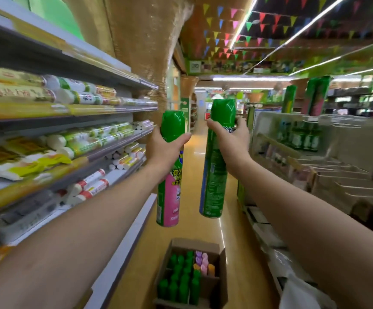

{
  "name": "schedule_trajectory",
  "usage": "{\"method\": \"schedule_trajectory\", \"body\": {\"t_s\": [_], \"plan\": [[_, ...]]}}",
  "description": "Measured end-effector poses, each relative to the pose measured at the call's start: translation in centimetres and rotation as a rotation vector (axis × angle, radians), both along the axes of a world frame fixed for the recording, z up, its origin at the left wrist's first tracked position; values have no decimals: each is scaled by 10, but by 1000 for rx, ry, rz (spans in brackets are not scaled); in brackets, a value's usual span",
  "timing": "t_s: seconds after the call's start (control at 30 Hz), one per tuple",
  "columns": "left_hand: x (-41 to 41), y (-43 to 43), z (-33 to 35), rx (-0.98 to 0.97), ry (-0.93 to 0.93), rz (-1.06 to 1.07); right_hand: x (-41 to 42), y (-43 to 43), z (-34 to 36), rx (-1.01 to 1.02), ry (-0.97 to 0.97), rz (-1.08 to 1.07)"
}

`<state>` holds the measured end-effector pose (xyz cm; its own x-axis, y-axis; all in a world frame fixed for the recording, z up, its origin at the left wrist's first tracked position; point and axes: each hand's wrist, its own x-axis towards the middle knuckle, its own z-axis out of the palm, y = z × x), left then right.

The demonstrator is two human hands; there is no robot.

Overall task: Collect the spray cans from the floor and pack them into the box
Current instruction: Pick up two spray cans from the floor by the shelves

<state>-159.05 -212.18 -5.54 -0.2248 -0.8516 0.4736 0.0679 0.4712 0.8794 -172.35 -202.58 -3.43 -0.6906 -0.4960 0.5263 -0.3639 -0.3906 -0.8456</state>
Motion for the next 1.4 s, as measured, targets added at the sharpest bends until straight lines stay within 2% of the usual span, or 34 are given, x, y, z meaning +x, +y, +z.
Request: {"method": "schedule_trajectory", "body": {"t_s": [0.37,0.57,0.87,1.1,1.23,1.4], "plan": [[-78,-146,-56,54,-87,77,-76,-154,-71,165,45,95],[-122,-242,-83,88,-123,11,-115,-236,-100,240,59,51],[-186,-344,-153,111,-313,-80,-177,-326,-173,464,100,-41],[-255,-418,-233,125,-540,-37,-251,-391,-258,641,-1,7],[-299,-455,-291,185,-681,-87,-297,-422,-327,768,-89,34],[-331,-486,-361,325,-724,-94,-335,-442,-402,955,-119,49]]}}
